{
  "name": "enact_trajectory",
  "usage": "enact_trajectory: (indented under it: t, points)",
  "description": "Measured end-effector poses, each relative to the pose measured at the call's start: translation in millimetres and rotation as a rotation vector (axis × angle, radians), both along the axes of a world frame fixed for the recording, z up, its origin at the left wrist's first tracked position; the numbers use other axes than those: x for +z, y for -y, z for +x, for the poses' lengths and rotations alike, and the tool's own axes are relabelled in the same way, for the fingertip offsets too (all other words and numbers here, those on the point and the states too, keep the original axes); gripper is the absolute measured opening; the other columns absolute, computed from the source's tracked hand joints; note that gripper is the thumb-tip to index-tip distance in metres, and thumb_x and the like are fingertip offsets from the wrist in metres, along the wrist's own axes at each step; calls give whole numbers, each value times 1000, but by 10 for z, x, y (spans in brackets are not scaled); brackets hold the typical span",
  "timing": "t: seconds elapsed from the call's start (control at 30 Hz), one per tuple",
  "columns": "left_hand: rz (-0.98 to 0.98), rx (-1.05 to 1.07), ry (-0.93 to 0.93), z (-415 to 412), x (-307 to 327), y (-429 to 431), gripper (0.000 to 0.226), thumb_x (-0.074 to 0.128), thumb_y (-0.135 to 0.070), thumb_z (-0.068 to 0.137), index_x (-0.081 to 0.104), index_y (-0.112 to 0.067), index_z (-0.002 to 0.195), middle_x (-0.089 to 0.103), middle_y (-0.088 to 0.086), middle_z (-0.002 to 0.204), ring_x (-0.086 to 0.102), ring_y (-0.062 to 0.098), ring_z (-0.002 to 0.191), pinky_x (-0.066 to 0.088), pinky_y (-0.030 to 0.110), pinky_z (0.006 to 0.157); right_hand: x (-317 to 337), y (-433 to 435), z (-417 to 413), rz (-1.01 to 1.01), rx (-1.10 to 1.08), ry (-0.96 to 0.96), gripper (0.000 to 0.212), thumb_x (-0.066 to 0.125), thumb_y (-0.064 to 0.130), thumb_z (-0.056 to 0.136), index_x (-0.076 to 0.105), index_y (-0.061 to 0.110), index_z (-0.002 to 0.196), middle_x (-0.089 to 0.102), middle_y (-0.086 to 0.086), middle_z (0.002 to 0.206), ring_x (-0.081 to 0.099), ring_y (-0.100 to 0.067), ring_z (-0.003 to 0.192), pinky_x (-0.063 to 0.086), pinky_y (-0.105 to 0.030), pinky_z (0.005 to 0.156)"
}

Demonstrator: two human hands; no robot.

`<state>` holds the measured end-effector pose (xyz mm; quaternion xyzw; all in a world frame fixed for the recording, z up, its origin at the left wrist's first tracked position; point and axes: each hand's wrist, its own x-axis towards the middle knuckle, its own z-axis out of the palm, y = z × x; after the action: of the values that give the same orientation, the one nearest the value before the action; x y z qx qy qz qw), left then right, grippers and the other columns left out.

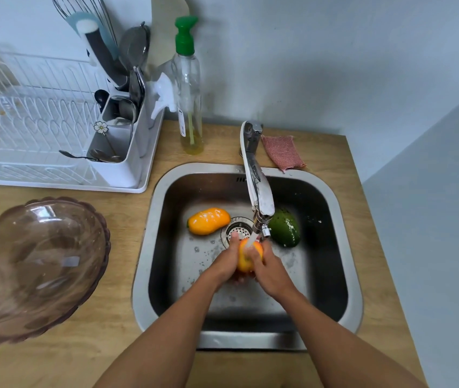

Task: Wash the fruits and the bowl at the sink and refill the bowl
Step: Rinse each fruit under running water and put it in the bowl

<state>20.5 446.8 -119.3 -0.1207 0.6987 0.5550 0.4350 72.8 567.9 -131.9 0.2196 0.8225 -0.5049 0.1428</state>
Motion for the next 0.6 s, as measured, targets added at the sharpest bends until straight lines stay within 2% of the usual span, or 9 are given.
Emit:
enact_trajectory:
  t: [0.07,0.1,0.17,0.23,0.3,0.37,0.47,0.53,0.6]
  points:
    - [29,-71,0,32,83,28,84,8,-74,89,66,-16,71,63,4,60,55,13,50,44,24,54,10,-45,-45,11,-98,9,57,29,82,79,55,35,96,70,-5,86,68,-28,80,56,-52,80]
    - [33,-87,-13,32,73,28,78,11,-72,91,65,-18,79,63,3,64,56,13,54,44,24,55,9,-67,-72,-5,-144,28,64,26,82,78,60,28,87,70,-7,78,68,-29,74,57,-52,76]
    - [60,-90,-54,36,47,44,60,18,-66,96,59,-24,108,68,3,83,61,13,68,49,23,58,53,-51,-118,-51,-174,95,77,21,81,80,65,18,77,69,-10,65,67,-28,59,57,-45,62]
    - [97,-41,-124,51,-4,31,46,30,-58,98,49,-28,127,68,5,110,66,16,84,54,26,65,135,18,-153,-106,-194,145,66,21,68,91,62,17,88,67,-14,63,63,-24,47,52,-34,47]
    - [30,13,-244,75,-37,4,41,42,-51,98,51,-26,129,65,6,121,64,20,99,53,33,80,147,85,-153,-120,-228,141,46,23,57,97,50,21,105,67,-16,71,63,-24,48,50,-31,44]
    - [-69,71,-355,64,-49,-25,39,46,-52,95,61,-23,117,68,7,117,63,22,103,50,35,87,117,119,-123,-94,-224,92,42,22,63,93,43,30,108,68,-16,84,67,-29,62,56,-38,54]
    - [-172,131,-326,-24,65,-43,59,38,-69,88,67,-24,114,69,5,117,62,25,110,47,39,97,102,136,-50,-16,-83,28,38,25,62,92,43,36,114,69,-11,95,68,-27,78,58,-47,73]
    - [-227,89,-274,-76,114,-49,66,33,-71,87,69,-21,111,69,8,116,63,28,108,48,40,96,137,131,-12,-32,-58,-3,33,32,56,95,43,32,116,68,-8,88,66,-20,66,58,-42,65]
    - [-248,51,-225,-93,143,-43,80,28,-80,77,71,-17,103,71,13,107,67,31,96,54,44,90,130,94,2,-35,-69,-22,37,38,57,94,43,30,119,68,-6,81,65,-15,58,57,-36,58]
